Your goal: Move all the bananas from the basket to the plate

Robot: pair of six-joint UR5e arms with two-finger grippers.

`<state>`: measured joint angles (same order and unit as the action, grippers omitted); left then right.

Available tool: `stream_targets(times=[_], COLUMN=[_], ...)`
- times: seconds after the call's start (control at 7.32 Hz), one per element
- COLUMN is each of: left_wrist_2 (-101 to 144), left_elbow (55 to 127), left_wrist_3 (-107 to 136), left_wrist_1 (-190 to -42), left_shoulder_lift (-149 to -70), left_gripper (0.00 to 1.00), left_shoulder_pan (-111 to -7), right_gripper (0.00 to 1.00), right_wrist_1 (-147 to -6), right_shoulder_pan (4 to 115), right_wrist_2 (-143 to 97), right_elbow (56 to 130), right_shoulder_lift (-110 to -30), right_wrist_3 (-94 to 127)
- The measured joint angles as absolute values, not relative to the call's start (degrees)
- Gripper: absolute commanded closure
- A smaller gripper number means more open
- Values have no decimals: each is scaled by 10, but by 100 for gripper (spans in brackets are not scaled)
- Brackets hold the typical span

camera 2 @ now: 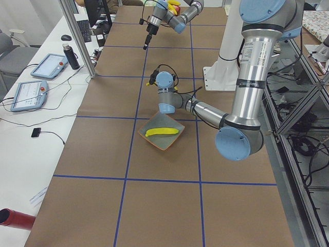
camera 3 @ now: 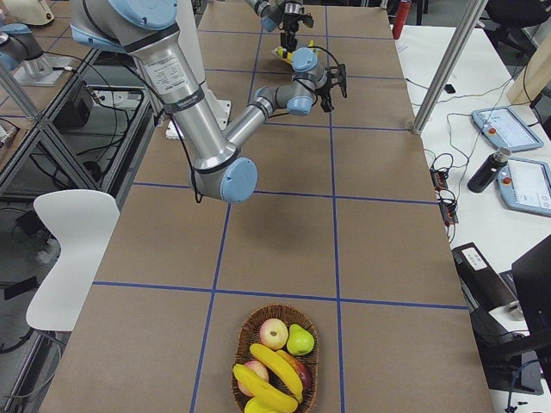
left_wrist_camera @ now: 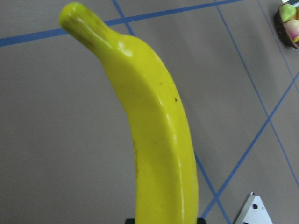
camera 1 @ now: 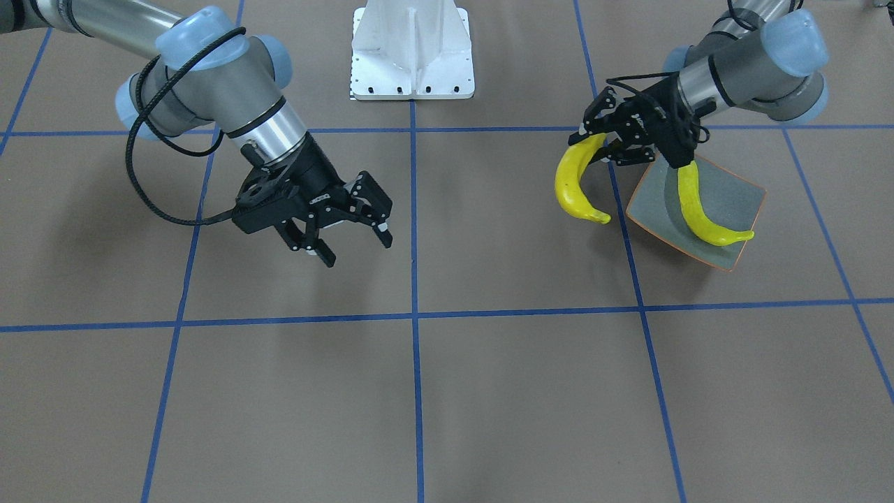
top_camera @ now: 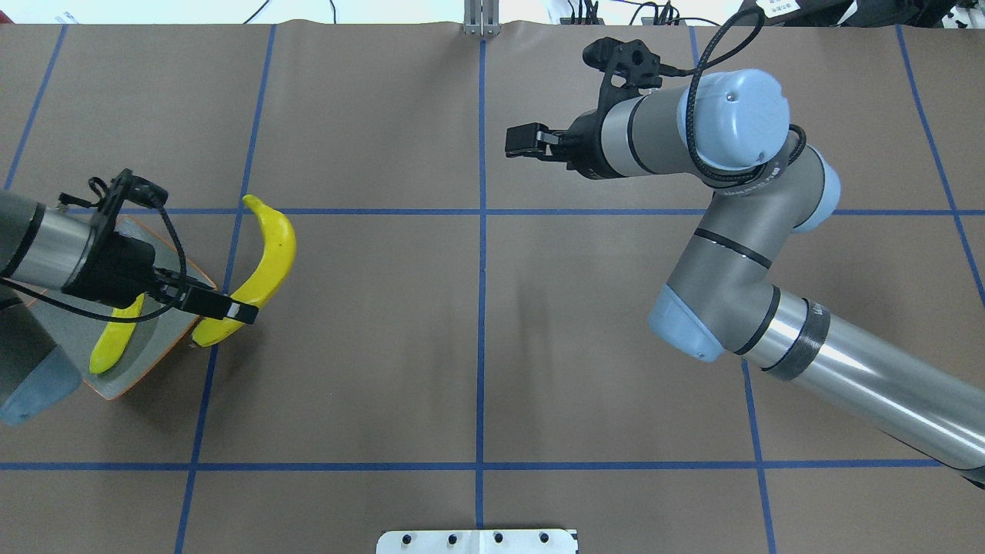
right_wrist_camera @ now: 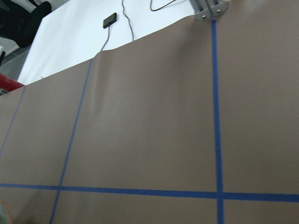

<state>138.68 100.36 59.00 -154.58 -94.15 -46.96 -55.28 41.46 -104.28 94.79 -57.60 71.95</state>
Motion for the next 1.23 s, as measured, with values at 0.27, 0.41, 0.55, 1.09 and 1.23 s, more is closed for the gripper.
stream_targets(times=[0.27, 0.41, 0.55, 1.09, 1.23], left_wrist_2=[1353, 1324, 1300, 1269, 1259], left_elbow=[1003, 1001, 996, 984, 981], left_wrist_3=[593, 596, 603, 608, 599], left_wrist_1=[-1545, -1543, -1542, -1545, -1545], left_shoulder_lift=[-865, -839, -822, -793, -790], left_gripper=[100, 93, 81, 0, 0], left_shoulder_pan=[-484, -486, -486, -486, -486], right_gripper=[0, 0, 0, 0, 0], right_wrist_1=[-565, -565, -565, -563, -564], right_shoulder_pan=[464, 486, 509, 571, 574], right_wrist_2=[-1087, -1104, -1116, -1163, -1165], right_elbow=[947, 946, 944, 930, 929], right_shoulder_lift=[-624, -646, -668, -704, -705], right_wrist_3=[656, 623, 585, 507, 504])
